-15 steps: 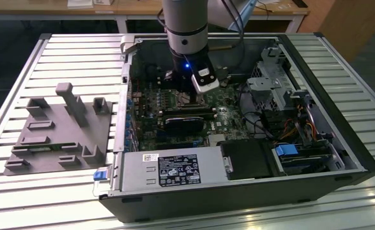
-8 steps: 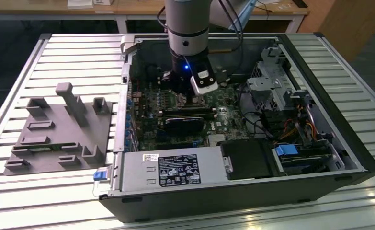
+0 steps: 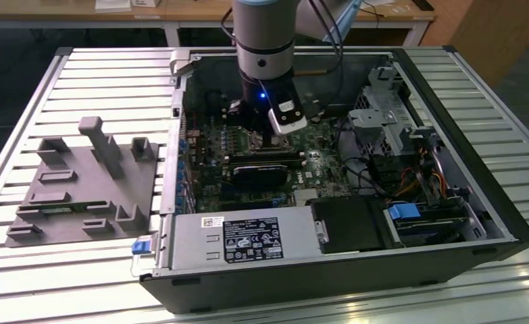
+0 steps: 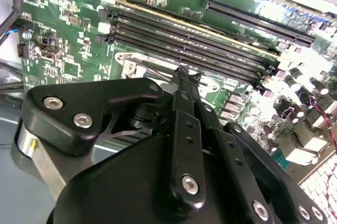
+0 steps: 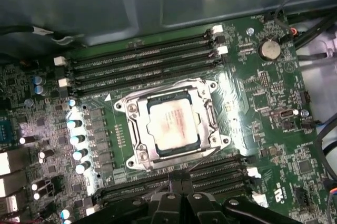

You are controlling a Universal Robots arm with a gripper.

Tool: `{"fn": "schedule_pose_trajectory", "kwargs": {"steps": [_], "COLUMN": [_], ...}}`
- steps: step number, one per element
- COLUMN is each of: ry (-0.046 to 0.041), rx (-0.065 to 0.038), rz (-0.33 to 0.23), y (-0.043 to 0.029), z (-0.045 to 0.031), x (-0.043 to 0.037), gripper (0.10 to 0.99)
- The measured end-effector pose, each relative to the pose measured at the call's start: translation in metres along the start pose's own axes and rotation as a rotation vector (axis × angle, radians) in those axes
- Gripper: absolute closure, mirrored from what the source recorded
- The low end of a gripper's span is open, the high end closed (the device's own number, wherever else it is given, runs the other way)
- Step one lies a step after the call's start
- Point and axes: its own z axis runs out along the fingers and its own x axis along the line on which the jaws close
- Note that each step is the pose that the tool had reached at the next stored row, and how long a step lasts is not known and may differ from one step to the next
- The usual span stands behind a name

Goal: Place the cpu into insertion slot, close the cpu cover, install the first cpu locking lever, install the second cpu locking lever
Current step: 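Install the second cpu locking lever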

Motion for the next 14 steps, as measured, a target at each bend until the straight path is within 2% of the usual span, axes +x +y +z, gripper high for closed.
{"fn": "schedule_pose_trajectory", "kwargs": {"steps": [4, 8, 14], "ry": [-0.0001, -0.0027, 0.0025], "rx": [-0.025, -0.037, -0.052], "rz": [-0.005, -0.015, -0.04], "y": [-0.0023, -0.0052, -0.0087], "z": [0.0012, 0.0023, 0.0053], "x": [0.0002, 0.0002, 0.0023], "gripper": [0.98, 0.98, 0.98]}}
